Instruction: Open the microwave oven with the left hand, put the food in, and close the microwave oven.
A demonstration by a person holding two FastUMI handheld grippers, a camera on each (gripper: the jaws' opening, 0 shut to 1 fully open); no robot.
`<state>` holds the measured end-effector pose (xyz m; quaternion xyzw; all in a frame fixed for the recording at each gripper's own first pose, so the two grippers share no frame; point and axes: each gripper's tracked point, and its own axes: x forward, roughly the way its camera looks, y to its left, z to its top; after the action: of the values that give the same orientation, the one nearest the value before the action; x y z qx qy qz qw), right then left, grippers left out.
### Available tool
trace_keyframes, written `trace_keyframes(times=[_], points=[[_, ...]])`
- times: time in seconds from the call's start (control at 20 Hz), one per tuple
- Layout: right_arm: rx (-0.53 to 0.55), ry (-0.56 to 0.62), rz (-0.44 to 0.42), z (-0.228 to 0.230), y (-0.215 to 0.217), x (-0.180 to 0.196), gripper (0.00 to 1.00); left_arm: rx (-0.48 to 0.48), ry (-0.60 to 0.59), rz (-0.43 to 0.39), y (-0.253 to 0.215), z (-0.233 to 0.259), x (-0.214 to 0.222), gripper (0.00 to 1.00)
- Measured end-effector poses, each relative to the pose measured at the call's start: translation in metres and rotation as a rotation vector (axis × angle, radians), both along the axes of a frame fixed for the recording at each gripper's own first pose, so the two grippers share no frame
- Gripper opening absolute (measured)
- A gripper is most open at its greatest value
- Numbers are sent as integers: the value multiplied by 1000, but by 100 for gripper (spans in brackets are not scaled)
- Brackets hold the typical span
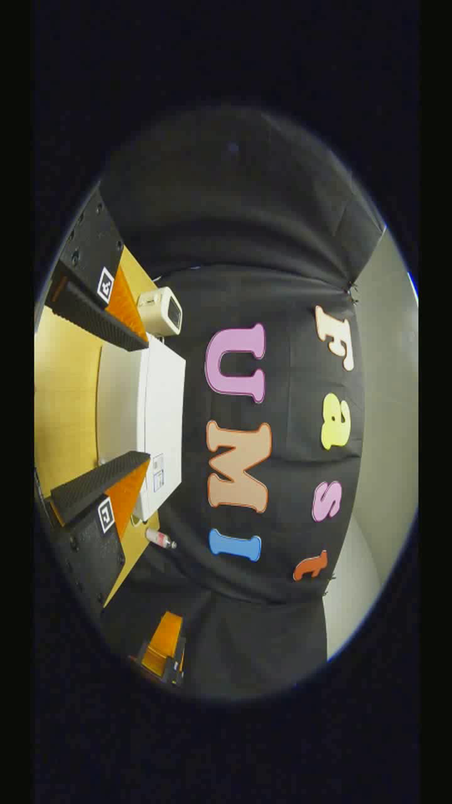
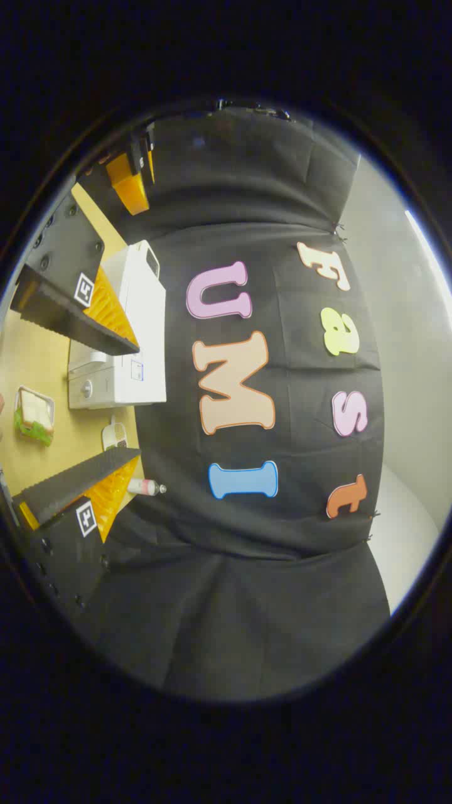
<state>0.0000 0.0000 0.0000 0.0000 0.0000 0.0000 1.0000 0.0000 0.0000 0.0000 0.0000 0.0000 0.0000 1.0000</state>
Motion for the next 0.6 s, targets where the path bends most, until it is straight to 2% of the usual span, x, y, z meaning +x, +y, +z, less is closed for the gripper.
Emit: trace_keyframes(times=[0.6], points=[[-7,33,16,-10,1,3,93,1,29,-17,-11,-6,7,96]])
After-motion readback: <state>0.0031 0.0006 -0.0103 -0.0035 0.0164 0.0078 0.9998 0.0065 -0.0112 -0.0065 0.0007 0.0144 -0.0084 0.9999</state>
